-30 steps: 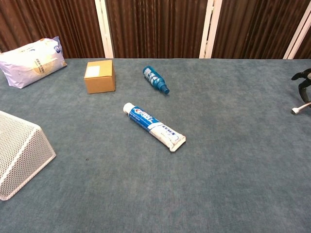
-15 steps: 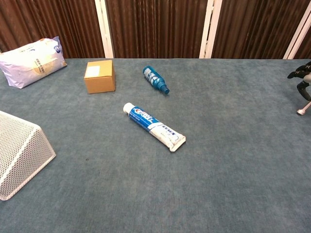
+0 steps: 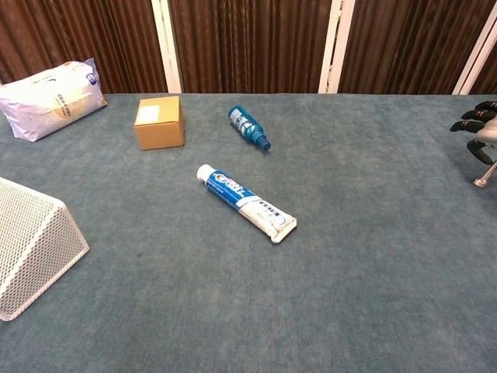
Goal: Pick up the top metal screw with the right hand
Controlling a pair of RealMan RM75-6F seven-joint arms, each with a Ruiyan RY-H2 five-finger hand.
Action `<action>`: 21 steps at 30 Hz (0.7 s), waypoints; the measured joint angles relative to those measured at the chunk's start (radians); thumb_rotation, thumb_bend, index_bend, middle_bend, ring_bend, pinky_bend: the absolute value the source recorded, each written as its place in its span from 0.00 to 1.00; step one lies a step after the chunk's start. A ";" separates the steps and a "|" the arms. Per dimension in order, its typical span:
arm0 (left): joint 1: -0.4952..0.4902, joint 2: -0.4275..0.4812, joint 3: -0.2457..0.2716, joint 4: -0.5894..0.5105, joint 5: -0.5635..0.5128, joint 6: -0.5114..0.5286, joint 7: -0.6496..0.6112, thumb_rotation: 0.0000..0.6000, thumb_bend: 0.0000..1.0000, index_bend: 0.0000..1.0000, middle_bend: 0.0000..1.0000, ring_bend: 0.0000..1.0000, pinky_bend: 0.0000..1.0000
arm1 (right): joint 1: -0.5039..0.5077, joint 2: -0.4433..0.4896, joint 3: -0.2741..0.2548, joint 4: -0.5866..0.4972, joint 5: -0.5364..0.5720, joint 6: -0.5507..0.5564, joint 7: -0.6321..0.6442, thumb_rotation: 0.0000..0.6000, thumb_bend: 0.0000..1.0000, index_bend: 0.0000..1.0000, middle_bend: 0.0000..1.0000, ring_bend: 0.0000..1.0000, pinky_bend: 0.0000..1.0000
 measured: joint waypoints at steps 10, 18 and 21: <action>-0.001 0.002 -0.002 -0.004 -0.006 -0.005 0.002 1.00 0.48 0.00 0.00 0.00 0.08 | -0.003 0.010 -0.003 -0.024 -0.004 0.018 -0.018 1.00 0.46 0.59 0.18 0.01 0.09; -0.001 0.003 -0.002 -0.006 -0.009 -0.007 0.003 1.00 0.48 0.00 0.00 0.00 0.08 | -0.008 0.016 0.000 -0.040 -0.002 0.033 -0.023 1.00 0.46 0.55 0.18 0.01 0.09; -0.001 0.003 -0.002 -0.007 -0.009 -0.006 0.003 1.00 0.48 0.00 0.00 0.00 0.08 | -0.010 0.020 0.001 -0.046 0.000 0.040 -0.022 1.00 0.46 0.51 0.18 0.01 0.09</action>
